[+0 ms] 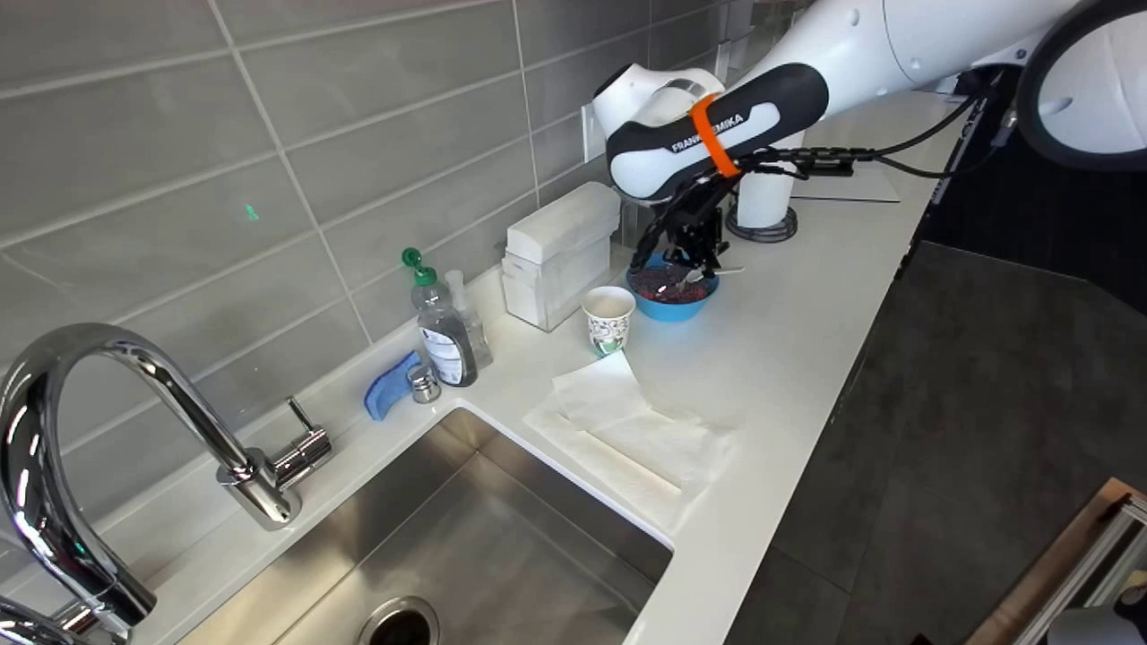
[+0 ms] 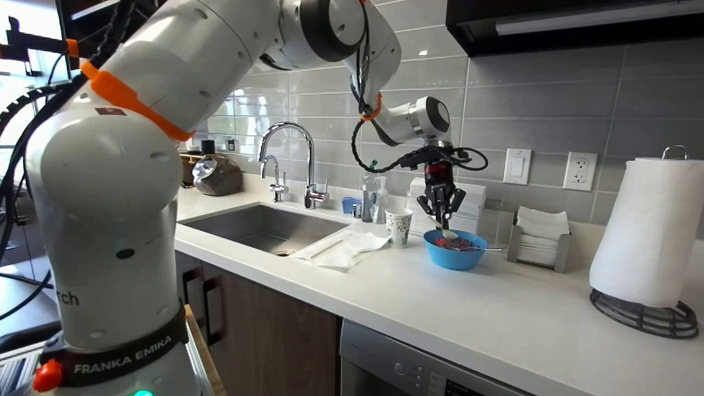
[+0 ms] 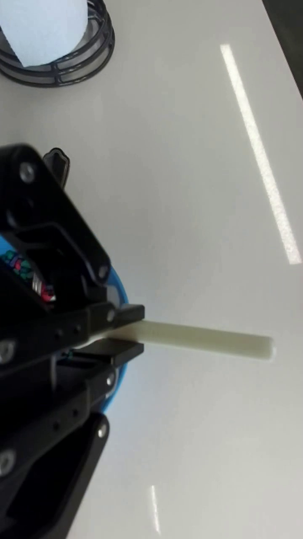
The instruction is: Transfer a spoonful of contents from the bowl into the cup
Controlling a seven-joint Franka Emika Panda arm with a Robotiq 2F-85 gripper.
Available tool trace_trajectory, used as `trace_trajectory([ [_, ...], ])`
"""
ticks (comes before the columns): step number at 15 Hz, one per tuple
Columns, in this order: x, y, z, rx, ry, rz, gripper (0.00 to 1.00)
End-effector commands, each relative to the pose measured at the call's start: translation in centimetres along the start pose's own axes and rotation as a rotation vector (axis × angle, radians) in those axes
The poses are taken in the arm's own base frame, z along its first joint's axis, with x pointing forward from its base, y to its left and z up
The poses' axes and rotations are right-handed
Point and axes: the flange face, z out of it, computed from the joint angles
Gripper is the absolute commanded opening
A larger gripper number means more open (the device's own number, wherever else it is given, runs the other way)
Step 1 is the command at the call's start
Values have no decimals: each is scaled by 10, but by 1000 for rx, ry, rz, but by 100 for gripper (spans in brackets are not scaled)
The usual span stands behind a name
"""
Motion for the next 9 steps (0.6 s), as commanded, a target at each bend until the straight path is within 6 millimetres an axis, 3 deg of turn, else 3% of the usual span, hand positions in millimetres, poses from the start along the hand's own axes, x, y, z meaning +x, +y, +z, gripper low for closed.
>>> trace_trajectory([
  [1,10,13,1,98,17,21,4],
  [9,37,8,4,260,95,99,4],
])
